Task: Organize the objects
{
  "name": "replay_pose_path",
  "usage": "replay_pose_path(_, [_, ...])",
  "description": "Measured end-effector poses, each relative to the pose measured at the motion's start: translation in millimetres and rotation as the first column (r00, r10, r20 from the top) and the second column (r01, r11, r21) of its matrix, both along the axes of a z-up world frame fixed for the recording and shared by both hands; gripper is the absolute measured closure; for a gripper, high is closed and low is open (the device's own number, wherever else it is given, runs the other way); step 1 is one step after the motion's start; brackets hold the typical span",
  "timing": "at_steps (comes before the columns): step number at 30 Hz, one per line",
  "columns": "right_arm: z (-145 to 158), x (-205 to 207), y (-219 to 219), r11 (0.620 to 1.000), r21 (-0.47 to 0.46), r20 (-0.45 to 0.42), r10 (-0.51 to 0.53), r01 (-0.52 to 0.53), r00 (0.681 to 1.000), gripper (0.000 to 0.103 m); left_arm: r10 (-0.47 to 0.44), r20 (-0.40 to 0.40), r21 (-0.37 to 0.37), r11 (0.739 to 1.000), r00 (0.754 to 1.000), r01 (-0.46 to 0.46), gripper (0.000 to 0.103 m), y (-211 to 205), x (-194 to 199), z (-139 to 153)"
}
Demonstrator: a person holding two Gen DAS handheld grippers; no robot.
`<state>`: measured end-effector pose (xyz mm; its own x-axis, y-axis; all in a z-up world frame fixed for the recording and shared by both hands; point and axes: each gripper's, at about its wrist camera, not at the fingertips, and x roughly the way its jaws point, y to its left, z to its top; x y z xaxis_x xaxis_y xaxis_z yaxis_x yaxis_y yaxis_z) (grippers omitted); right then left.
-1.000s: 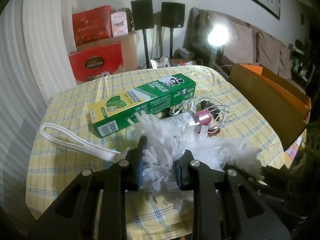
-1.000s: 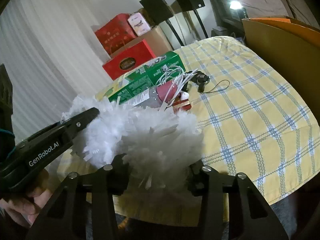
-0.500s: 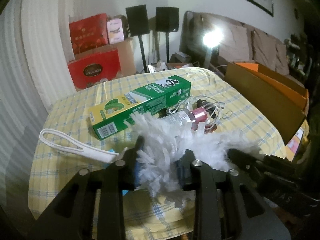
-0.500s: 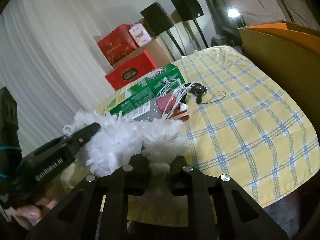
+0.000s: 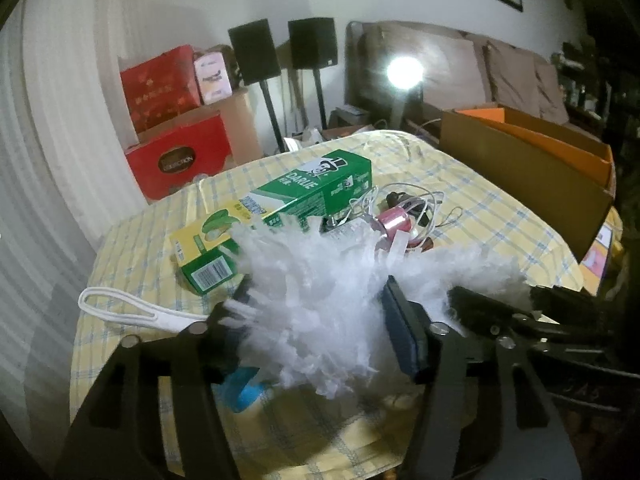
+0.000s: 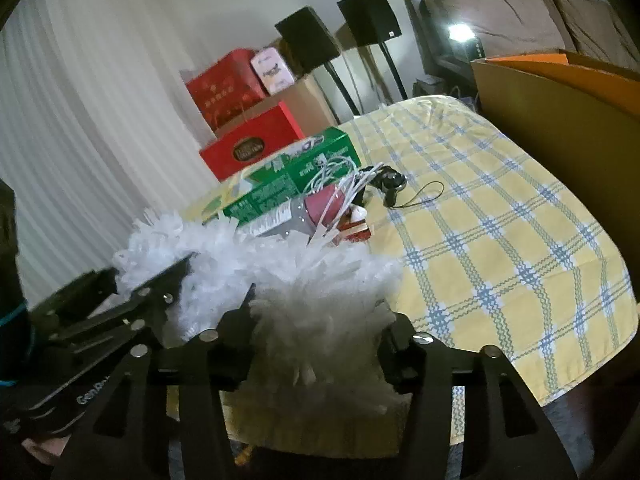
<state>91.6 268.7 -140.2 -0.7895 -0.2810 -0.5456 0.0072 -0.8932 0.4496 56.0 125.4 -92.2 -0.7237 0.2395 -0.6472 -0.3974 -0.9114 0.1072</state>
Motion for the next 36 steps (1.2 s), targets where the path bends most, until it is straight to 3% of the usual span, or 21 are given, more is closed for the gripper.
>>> replay_pose_path(3, [-1.8, 0.7, 4.9, 0.999, -0.039, -0.009, 0.003, -0.004, 1.0, 0.035, -0.005, 0.012, 0.036, 0.999, 1.0, 0.005, 0.037, -7.4, -3.4, 2.4])
replay_pose_path(6, [0.8, 2.4, 1.9, 0.999, -0.036, -0.026, 0.015, -0.016, 1.0, 0.032, 0.004, 0.027, 0.076, 0.997, 1.0, -0.006, 0.027, -18.1, -8.1, 3.7])
replay_pose_path(8, [3.0, 3.5, -1.9, 0.999, -0.021, -0.036, 0.026, -0.026, 0.999, 0.03, 0.019, 0.049, 0.14, 0.99, 0.999, -0.025, 0.022, -29.9, -12.8, 6.1])
replay_pose_path(11, [6.0, 3.0, -11.7, 0.999, 0.013, -0.049, 0.05, -0.049, 0.998, 0.028, 0.038, 0.113, 0.252, 0.965, 0.993, -0.066, 0.005, -48.9, -21.8, 8.2])
replay_pose_path(13, [7.6, -0.2, -21.9, 0.996, 0.061, -0.045, 0.065, -0.062, 0.997, 0.028, 0.045, 0.128, 0.287, 0.955, 0.991, -0.08, 0.005, -53.3, -23.3, 8.0])
replay_pose_path(20, [8.6, -4.3, -64.8, 0.961, 0.24, -0.053, 0.15, -0.134, 0.987, 0.028, 0.033, 0.067, 0.15, 0.988, 0.997, -0.043, 0.006, -30.3, -12.0, 3.6])
replay_pose_path(24, [6.1, -4.8, -68.1, 0.957, 0.26, -0.052, 0.148, -0.13, 0.988, 0.029, 0.024, 0.055, 0.122, 0.992, 0.998, -0.03, 0.007, -23.5, -8.5, 2.5])
replay_pose_path(26, [3.1, -7.6, -63.6, 0.963, 0.24, -0.039, 0.134, -0.121, 0.99, 0.032, 0.028, 0.05, 0.108, 0.994, 0.998, -0.033, 0.011, -21.7, -8.5, 2.0])
replay_pose_path(29, [-1.6, -12.8, -54.7, 0.974, 0.199, -0.015, 0.112, -0.106, 0.994, 0.043, 0.047, 0.035, 0.083, 0.995, 0.998, -0.049, 0.02, -20.0, -9.4, 0.9])
replay_pose_path(30, [-2.5, -13.5, -53.2, 0.975, 0.192, -0.01, 0.112, -0.108, 0.994, 0.051, 0.064, 0.018, 0.068, 0.996, 0.998, -0.065, 0.028, -19.9, -8.8, 0.1])
replay_pose_path(33, [-6.6, -17.8, -53.1, 0.976, 0.18, 0.014, 0.123, -0.124, 0.992, 0.076, 0.084, -0.016, 0.009, 0.996, 0.996, -0.084, 0.035, -16.9, -7.7, -4.6])
replay_pose_path(36, [-10.0, -21.4, -54.2, 0.975, 0.172, 0.034, 0.137, -0.141, 0.99, 0.088, 0.096, -0.042, -0.022, 0.995, 0.995, -0.097, 0.045, -14.7, -6.0, -6.3])
